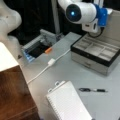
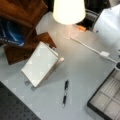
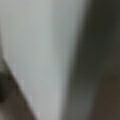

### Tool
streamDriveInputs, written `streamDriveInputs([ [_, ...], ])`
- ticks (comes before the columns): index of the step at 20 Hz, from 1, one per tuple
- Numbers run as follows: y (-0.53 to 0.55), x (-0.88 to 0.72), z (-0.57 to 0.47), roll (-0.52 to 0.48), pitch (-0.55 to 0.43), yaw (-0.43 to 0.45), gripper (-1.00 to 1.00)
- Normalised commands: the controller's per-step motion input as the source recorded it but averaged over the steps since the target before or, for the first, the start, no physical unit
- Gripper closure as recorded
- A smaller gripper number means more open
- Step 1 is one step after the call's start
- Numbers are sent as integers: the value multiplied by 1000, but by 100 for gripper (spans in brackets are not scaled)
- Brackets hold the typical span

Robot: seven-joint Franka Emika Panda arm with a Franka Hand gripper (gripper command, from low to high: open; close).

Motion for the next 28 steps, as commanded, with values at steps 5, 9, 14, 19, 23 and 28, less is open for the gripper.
streamDriveInputs([
  [5, 305, -106, -101, 59, 30, -238, -100],
  [9, 150, -98, -75, 68, 9, -211, -100],
  [14, 0, -169, -47, 65, 30, -178, -100],
  [19, -250, -270, -2, -72, 109, -108, -100],
  [23, -407, -215, 77, -214, 149, -38, -100],
  [28, -399, -46, 130, -278, 124, 54, -100],
])
